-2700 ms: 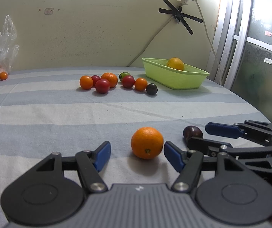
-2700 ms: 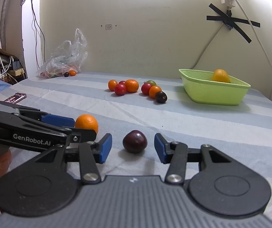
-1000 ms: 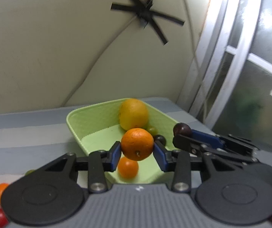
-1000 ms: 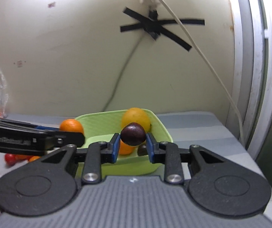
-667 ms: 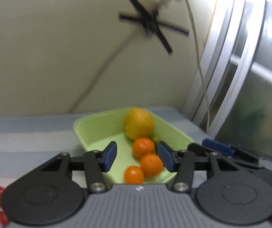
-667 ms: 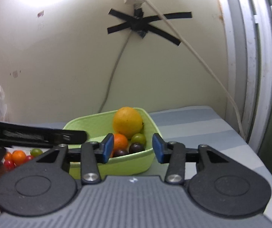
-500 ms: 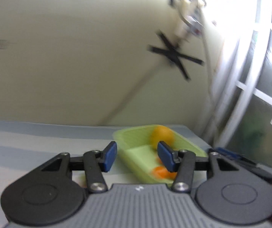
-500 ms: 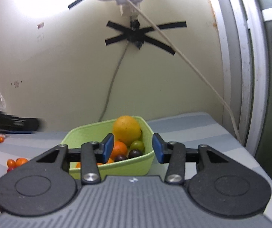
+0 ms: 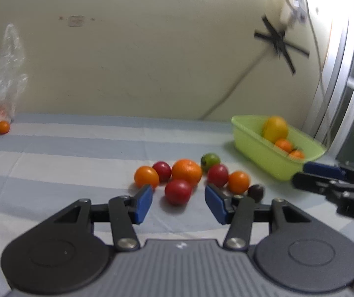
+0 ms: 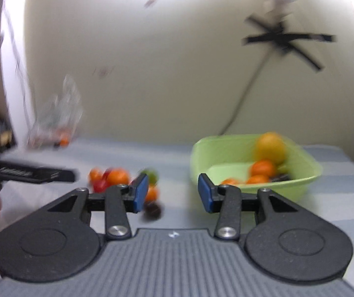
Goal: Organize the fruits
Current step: 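Grasp a red tomato with the left gripper while the right grasps a small orange tomato, then open both grippers, setting the red and orange tomatoes on the table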
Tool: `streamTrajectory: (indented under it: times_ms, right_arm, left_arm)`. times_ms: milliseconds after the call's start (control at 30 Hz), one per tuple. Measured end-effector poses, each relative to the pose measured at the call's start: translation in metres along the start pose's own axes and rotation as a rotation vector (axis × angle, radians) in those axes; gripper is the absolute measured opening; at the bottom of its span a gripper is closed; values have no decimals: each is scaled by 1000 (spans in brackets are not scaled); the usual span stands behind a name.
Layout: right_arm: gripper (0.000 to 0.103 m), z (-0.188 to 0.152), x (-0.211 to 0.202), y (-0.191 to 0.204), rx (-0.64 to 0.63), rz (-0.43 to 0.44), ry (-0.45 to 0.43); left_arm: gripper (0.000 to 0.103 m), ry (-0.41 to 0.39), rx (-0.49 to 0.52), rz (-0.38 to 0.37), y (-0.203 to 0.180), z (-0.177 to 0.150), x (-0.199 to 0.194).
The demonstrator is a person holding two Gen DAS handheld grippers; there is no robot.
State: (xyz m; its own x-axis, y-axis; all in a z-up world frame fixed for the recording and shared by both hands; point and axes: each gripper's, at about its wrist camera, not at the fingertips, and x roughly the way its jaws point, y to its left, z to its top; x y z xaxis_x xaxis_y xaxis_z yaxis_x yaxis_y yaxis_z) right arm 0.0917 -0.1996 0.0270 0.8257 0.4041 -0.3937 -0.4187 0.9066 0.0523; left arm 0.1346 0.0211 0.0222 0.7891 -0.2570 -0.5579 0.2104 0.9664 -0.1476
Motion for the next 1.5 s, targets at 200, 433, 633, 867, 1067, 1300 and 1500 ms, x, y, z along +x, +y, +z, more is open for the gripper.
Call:
streamTrajectory:
  times_ms: [200,433,633,867,1067,1300,1500]
  right_arm:
    - [47,11,48,25,-92,-8,105]
    - [32,13,86,27,-111,-7,233]
    - [32,11,33,44,-122,-2,97]
    - [32,-34,-45,51,-33,27,85]
    - [32,-61,-70,47,30,-9,109]
    - [43,-65,-65,55,13,-16,110]
    - [44,-70,-71,57,-13,-33,85]
  left_arm:
    - [47,41,36,8,-2,-7,26]
    - [31,66,-5,-13,8,-3,34]
    - [30,40,-33,-115,4,-17,-5]
    - [31,50,42,-235,-27,-59,-62]
    - [32,79,74,-240,-47,-80,-68]
    - [46,34,132,-168,-59,-89,-78]
    - [46,27,124,-151,-57,-90,-79]
